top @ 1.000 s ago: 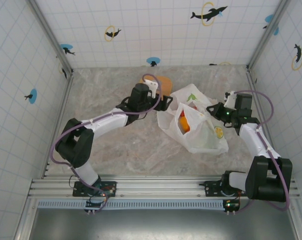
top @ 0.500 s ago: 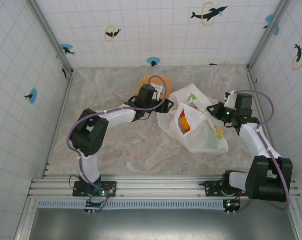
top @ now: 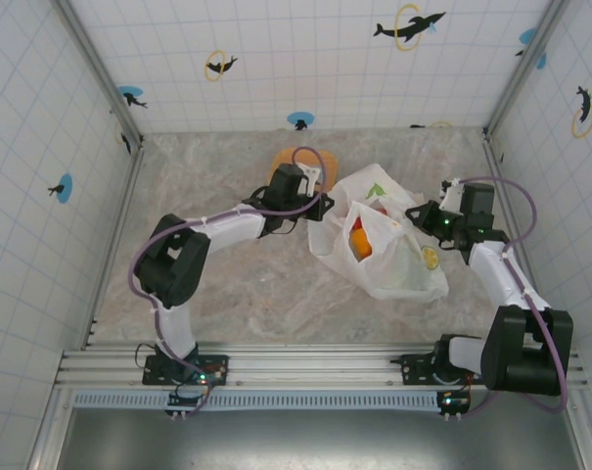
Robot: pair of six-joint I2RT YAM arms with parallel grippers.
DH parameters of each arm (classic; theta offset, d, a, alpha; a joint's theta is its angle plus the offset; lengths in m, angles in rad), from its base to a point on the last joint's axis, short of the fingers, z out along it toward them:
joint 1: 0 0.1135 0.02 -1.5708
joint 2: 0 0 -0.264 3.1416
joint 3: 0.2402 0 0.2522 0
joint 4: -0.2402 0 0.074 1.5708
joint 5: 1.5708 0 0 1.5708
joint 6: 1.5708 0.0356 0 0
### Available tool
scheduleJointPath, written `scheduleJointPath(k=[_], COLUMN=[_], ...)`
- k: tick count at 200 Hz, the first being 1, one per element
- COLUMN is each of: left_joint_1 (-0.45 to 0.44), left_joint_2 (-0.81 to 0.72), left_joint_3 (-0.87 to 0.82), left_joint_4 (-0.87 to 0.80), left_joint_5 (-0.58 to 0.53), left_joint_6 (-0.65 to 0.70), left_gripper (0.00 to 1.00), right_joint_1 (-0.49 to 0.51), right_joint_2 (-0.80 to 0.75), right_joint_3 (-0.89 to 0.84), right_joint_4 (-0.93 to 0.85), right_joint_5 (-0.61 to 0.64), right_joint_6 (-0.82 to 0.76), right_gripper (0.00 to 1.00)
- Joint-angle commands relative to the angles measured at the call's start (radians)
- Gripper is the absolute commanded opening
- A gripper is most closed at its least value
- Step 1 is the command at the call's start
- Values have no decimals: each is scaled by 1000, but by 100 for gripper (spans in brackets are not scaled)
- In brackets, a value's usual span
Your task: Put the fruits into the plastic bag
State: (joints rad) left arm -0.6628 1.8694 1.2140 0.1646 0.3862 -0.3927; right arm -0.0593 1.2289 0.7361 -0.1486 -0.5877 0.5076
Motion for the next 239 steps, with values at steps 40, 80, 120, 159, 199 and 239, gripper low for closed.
scheduleJointPath(k=[40,80,120,159,199,239], left_joint_1=[-4,-14,-9,-6,-6,-6], left_joint_2=[-248,-303,-321,-332,-326,-319], left_joint_3=[-22,-46,-59,-101,-107,-113], left_joint_4=[148,293,134,132,132,131], left_joint_5=[382,495,220,116,88,67], left_joint_6=[-75,-197,-176,-203,-212,-231], left_gripper=[0,0,0,0,0,0], right_joint_1=[-29,-14,70,98,99,165], right_joint_2=[-37,15,104,102,-2,-135], right_joint_3=[148,177,219,307,351,330], right_joint_4=[-56,19,25,-150,-286,-390], right_joint_5=[52,46,66,190,320,349], right_joint_6=[-47,6,9,-110,-188,-208], right_gripper=[0,0,4,39,69,83])
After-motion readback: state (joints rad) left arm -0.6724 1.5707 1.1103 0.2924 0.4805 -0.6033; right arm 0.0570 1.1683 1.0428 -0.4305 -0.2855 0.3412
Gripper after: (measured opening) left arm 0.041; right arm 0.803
